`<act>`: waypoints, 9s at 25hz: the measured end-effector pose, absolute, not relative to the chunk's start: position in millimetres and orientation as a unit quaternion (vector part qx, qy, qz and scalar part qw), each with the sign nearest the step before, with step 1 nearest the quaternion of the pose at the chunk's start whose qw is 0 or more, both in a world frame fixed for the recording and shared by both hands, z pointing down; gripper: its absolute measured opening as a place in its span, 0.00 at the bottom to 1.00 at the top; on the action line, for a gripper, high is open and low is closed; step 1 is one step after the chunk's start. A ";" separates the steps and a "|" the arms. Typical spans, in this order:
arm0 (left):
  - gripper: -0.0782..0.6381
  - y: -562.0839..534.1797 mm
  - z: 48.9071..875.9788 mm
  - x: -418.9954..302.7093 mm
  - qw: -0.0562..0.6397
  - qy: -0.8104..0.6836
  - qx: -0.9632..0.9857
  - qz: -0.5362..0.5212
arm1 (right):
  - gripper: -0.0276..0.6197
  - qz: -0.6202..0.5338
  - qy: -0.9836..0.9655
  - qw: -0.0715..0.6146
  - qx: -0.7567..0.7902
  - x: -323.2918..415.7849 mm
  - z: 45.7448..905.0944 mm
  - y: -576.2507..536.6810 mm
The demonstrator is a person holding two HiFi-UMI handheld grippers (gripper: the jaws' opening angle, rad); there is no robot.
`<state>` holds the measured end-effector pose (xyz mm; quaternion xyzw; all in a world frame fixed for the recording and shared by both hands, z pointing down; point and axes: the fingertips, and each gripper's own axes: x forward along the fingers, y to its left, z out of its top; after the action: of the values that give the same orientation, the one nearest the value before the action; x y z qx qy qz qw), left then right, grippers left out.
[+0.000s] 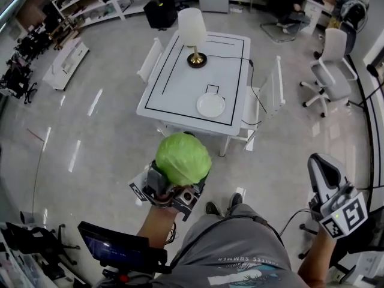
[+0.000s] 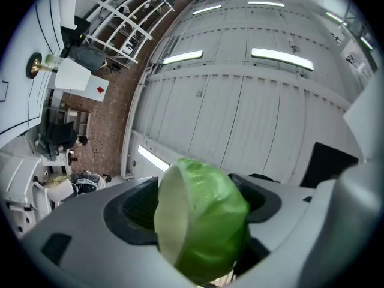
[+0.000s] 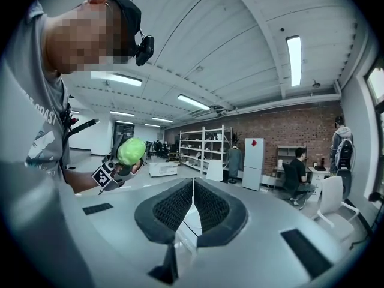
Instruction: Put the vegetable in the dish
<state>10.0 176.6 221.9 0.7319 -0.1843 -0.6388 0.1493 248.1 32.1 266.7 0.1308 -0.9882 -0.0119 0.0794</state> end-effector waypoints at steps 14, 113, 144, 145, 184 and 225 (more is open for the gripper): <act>0.66 168.8 214.8 -16.0 0.100 -0.273 0.722 -0.628 | 0.06 0.001 -0.998 0.053 0.027 177.3 272.4 -17.4; 0.65 -200.2 416.8 -154.7 0.495 -0.129 0.765 -0.391 | 0.06 0.086 -0.932 0.091 0.340 55.5 324.5 -161.0; 0.64 -234.5 550.3 -151.3 0.589 -0.191 0.729 -0.291 | 0.06 0.133 -0.916 0.123 0.358 63.3 356.3 -168.2; 0.64 -234.9 553.1 -150.7 0.590 -0.192 0.729 -0.288 | 0.06 0.134 -0.916 0.124 0.358 63.3 356.5 -169.0; 0.63 -250.7 647.7 -156.3 0.633 -0.238 0.700 -0.229 | 0.06 0.176 -0.909 0.161 0.342 58.3 394.9 -177.4; 0.61 -252.6 691.5 -168.4 0.633 -0.257 0.717 -0.138 | 0.06 0.216 -0.899 0.188 0.330 40.3 424.8 -181.2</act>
<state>-168.4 -252.6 691.5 0.7175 -0.2570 -0.1380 0.6326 40.3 -181.2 424.8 0.3304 -0.8993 0.2158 0.1884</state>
